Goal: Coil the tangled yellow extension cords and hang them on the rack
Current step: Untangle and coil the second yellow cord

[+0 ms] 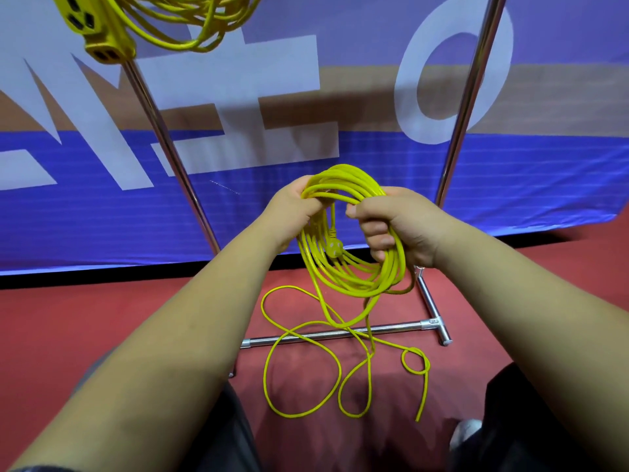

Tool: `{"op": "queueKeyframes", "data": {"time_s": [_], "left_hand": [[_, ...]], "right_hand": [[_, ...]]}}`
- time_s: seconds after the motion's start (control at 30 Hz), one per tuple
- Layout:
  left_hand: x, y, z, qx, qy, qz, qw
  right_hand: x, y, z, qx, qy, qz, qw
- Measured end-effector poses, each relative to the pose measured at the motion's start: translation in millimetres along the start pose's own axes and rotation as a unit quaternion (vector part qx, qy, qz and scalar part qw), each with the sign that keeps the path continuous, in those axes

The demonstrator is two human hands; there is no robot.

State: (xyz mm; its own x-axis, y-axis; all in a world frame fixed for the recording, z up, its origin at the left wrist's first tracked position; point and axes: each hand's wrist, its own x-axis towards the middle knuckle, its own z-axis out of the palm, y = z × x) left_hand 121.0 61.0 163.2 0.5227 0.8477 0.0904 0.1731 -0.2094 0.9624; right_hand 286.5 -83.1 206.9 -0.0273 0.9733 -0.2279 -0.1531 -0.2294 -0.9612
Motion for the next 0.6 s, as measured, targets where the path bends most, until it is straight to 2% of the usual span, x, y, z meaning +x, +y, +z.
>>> {"op": "queueKeyframes", "data": {"time_s": [0.07, 0.17, 0.27, 0.37, 0.43, 0.47, 0.6], "left_hand": [[-2.7, -11.2, -7.6, 0.003, -0.049, -0.058, 0.997], [-7.7, -34.1, -18.1, 0.033, -0.118, -0.219, 0.968], [-18.5, -67.3, -8.5, 0.115, -0.120, -0.316, 0.934], [-39.2, -99.3, 21.9, 0.307, -0.238, -0.313, 0.867], [-55.6, -117.4, 54.1, 0.367, -0.300, -0.294, 0.830], [-64.8, -124.4, 73.1, 0.370, -0.314, -0.279, 0.829], [-98.8, -165.9, 142.1, 0.278, -0.301, -0.247, 0.878]], "right_hand": [[0.3, 0.1, -1.4, 0.010, 0.029, -0.002, 1.000], [0.7, 1.0, -8.4, 0.034, 0.085, 0.003, 0.996], [1.6, 4.0, -20.7, 0.046, 0.127, 0.008, 0.991], [2.5, 7.6, -29.5, 0.064, 0.131, 0.019, 0.989], [2.9, 9.0, -34.1, 0.066, 0.123, 0.026, 0.990], [3.2, 9.4, -35.8, 0.066, 0.119, 0.027, 0.990], [4.4, 10.8, -38.2, 0.062, 0.087, 0.012, 0.994]]}}
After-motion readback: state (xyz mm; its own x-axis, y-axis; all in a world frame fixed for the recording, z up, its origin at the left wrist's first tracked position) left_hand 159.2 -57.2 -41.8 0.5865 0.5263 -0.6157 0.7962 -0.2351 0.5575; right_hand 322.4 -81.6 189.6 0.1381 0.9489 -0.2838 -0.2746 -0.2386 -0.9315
